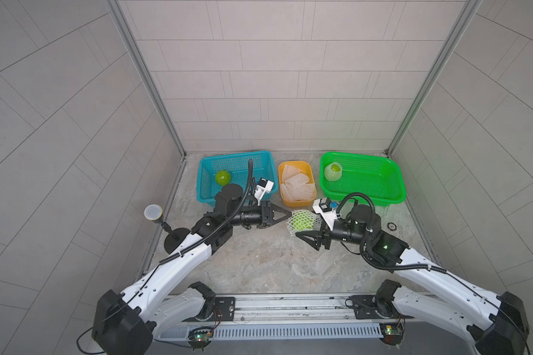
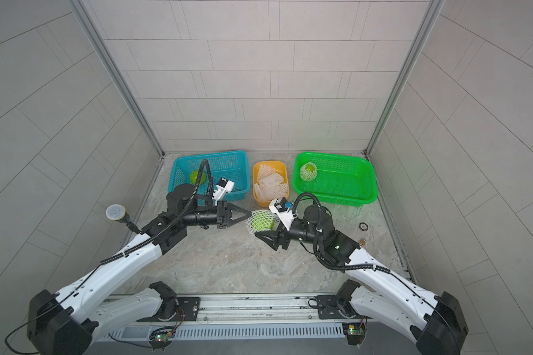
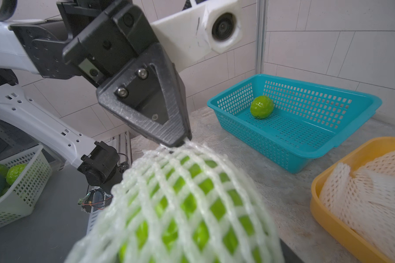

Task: Sleeve custard apples in foam nets
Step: Adjust the foam net on the custard apple.

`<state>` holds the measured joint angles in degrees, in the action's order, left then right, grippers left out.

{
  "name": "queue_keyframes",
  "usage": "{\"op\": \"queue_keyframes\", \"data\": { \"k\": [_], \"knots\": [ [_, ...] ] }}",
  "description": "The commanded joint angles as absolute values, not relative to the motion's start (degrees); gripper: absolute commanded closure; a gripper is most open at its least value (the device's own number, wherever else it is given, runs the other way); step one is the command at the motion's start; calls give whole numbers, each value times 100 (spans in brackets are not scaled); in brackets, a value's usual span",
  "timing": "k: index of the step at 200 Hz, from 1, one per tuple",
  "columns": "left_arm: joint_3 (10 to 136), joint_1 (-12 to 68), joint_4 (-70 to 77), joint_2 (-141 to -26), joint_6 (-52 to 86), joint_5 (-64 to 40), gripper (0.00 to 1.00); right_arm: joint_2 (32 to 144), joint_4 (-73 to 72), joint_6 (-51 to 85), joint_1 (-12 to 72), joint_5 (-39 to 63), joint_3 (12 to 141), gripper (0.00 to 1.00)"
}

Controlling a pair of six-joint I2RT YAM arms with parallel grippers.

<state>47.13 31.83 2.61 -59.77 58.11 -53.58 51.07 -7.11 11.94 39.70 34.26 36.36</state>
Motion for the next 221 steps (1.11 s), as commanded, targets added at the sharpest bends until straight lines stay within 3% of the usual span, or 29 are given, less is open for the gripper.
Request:
{"op": "queue_keyframes", "data": {
  "k": [1,161,205,221],
  "knots": [
    [4632,3149,167,-5793,5617,-5350,100,4932,-1057,1339,3861,3503,3587,20],
    [4617,3144,-67,-5789,5379,-5292,100,5024,-1392,1588,3771,3847,3591,20],
    [4636,3138,322,-5741,5590,-5343,49,5059,-1509,1663,3771,3867,3411,21],
    [4645,3108,503,-5718,5710,-5353,41,5037,-1496,1657,3771,3876,3407,21]
  ]
}}
